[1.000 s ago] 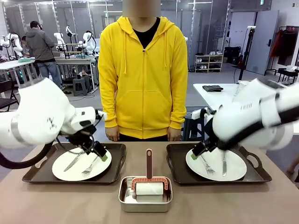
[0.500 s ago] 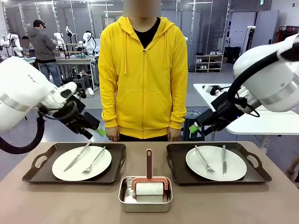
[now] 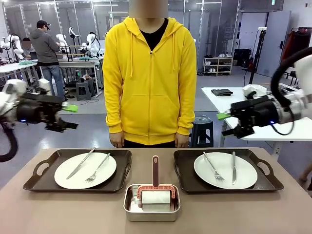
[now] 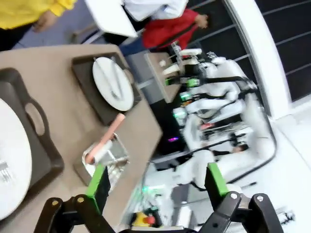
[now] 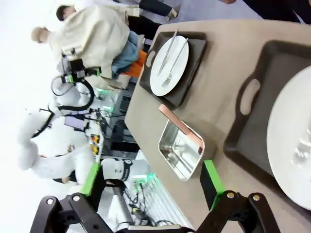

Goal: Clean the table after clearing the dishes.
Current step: When the left (or right) Handle tray is removed, use the left hand (or right hand) to clean the left (or right) side of the table with the Lint Roller.

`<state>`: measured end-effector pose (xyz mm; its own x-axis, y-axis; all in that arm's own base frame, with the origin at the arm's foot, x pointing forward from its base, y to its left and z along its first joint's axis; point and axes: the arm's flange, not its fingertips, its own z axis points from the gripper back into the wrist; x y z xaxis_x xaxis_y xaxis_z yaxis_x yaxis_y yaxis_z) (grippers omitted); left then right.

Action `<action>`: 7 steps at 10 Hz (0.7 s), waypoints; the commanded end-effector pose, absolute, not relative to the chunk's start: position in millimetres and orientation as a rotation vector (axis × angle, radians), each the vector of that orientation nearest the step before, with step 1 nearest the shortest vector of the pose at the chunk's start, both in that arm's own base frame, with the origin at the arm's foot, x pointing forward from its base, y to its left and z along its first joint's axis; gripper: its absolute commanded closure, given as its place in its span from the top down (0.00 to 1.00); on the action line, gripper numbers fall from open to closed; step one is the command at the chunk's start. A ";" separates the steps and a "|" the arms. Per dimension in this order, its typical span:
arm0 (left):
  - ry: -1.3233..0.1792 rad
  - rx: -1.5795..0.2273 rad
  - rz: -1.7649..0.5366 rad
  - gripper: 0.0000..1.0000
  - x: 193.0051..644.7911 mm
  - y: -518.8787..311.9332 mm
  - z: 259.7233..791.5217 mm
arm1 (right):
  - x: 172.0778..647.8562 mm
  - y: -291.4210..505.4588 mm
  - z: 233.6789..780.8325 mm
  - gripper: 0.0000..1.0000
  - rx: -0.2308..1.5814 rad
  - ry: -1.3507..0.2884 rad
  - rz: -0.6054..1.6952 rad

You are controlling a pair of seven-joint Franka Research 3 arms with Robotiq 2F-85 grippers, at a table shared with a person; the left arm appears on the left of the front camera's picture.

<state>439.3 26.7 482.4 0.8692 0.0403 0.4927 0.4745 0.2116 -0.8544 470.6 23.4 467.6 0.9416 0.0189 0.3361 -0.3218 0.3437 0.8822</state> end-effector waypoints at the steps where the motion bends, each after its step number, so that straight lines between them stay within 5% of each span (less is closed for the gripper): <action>1: -0.424 -1.369 -0.293 1.00 425.9 74.7 461.4 | 456.7 -31.4 465.9 1.00 1.261 -0.285 0.104; 7: -0.409 -1.228 -0.027 1.00 326.9 251.4 442.8 | 368.4 -261.7 429.0 1.00 1.285 -0.373 -0.202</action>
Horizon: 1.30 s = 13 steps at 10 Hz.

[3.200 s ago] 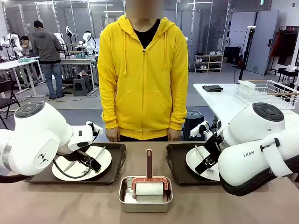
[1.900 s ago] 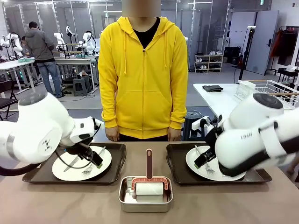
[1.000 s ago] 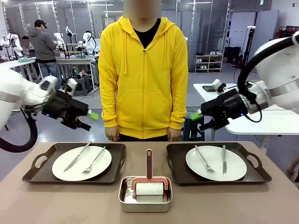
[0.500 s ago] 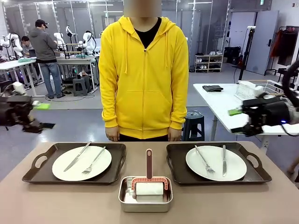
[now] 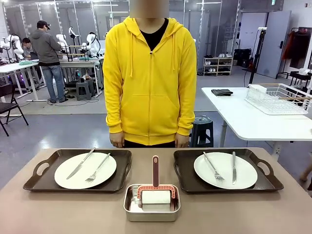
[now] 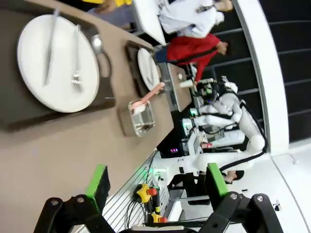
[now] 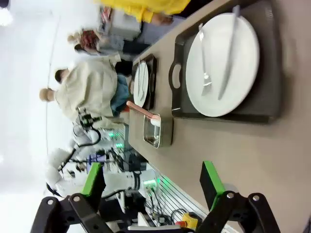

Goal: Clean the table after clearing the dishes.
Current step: When the left (or right) Handle tray is removed, use the left hand (or right hand) to clean the left (or right) side of the table with the Lint Roller.

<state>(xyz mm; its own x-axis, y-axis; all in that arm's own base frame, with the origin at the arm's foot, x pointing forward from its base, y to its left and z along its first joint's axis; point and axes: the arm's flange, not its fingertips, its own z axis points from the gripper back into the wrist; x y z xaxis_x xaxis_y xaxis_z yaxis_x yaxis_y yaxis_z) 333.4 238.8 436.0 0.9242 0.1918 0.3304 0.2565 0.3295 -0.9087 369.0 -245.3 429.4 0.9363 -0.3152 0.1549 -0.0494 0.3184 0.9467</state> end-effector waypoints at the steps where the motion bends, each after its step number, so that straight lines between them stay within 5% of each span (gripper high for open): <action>1: -0.441 -1.222 0.048 1.00 308.0 272.2 440.4 | 349.5 -282.4 424.9 1.00 1.281 -0.404 -0.234; 3: -0.521 -1.229 0.122 1.00 277.7 298.6 436.6 | 324.0 -306.8 418.2 1.00 1.250 -0.433 -0.301; 13: -0.501 -1.199 0.102 1.00 279.7 299.1 434.0 | 319.3 -311.3 418.2 1.00 1.264 -0.422 -0.318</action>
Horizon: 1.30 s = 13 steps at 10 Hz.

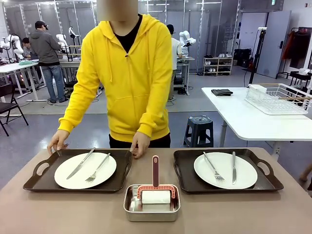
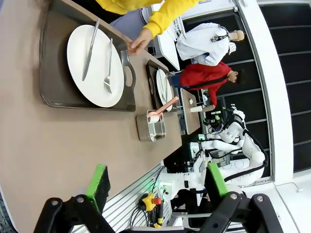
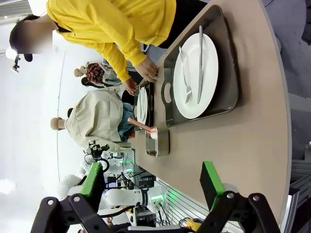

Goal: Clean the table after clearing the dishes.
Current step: When the left (or right) Handle tray is removed, use the left hand (or right hand) to clean the left (or right) side of the table with the Lint Roller.

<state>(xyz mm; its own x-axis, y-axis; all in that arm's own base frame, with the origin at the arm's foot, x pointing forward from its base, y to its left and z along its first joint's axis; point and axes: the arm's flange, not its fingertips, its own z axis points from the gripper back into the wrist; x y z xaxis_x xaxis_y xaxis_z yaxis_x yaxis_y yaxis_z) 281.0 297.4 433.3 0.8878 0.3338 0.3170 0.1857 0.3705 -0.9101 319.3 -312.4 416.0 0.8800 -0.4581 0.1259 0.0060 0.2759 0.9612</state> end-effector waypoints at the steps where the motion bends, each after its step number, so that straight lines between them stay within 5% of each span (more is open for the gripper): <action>1: -0.501 -1.199 0.102 1.00 279.7 299.1 434.0 | 319.3 -311.3 418.2 1.00 1.264 -0.422 -0.318; 13: -0.502 -1.115 0.006 1.00 299.6 279.5 456.8 | 319.3 -311.3 418.2 1.00 1.264 -0.422 -0.318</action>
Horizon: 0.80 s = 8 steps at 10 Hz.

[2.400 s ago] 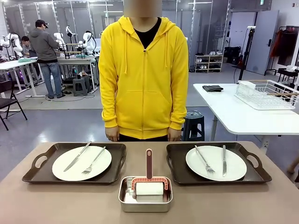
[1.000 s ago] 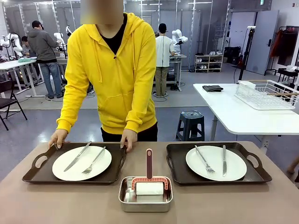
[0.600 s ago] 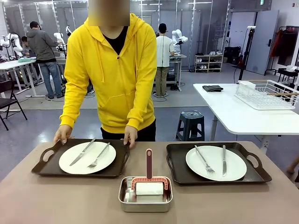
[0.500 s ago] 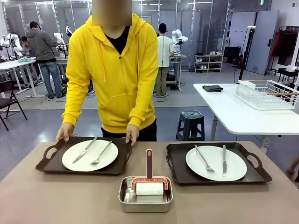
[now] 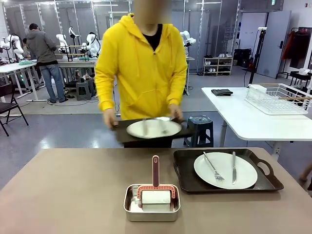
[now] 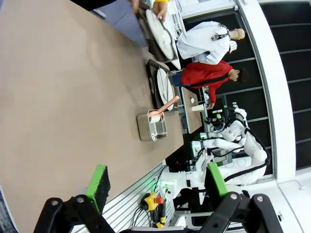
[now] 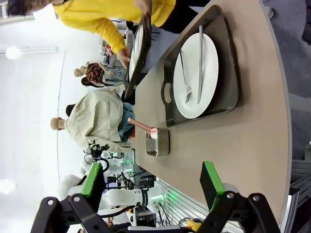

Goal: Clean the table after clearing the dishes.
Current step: When the left (or right) Handle tray is removed, use the left hand (or right hand) to clean the left (or right) side of the table with the Lint Roller.

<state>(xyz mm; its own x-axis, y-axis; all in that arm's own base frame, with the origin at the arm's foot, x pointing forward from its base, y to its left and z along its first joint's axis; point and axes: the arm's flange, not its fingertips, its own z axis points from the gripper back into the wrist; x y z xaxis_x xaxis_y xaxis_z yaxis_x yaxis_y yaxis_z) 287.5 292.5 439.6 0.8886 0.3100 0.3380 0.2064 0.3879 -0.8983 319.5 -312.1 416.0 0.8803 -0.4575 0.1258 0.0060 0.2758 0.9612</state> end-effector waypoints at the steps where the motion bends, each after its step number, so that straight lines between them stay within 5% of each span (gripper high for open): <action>1: -0.486 -1.021 -0.146 1.00 329.6 247.5 486.0 | 319.3 -311.3 418.2 1.00 1.264 -0.422 -0.318; 5: -0.285 -0.692 -0.695 1.00 429.4 74.8 565.7 | 319.3 -311.3 418.2 1.00 1.264 -0.422 -0.318; 8: -0.229 -0.445 -1.008 1.00 441.7 -34.3 584.4 | 319.3 -311.3 418.2 1.00 1.264 -0.422 -0.318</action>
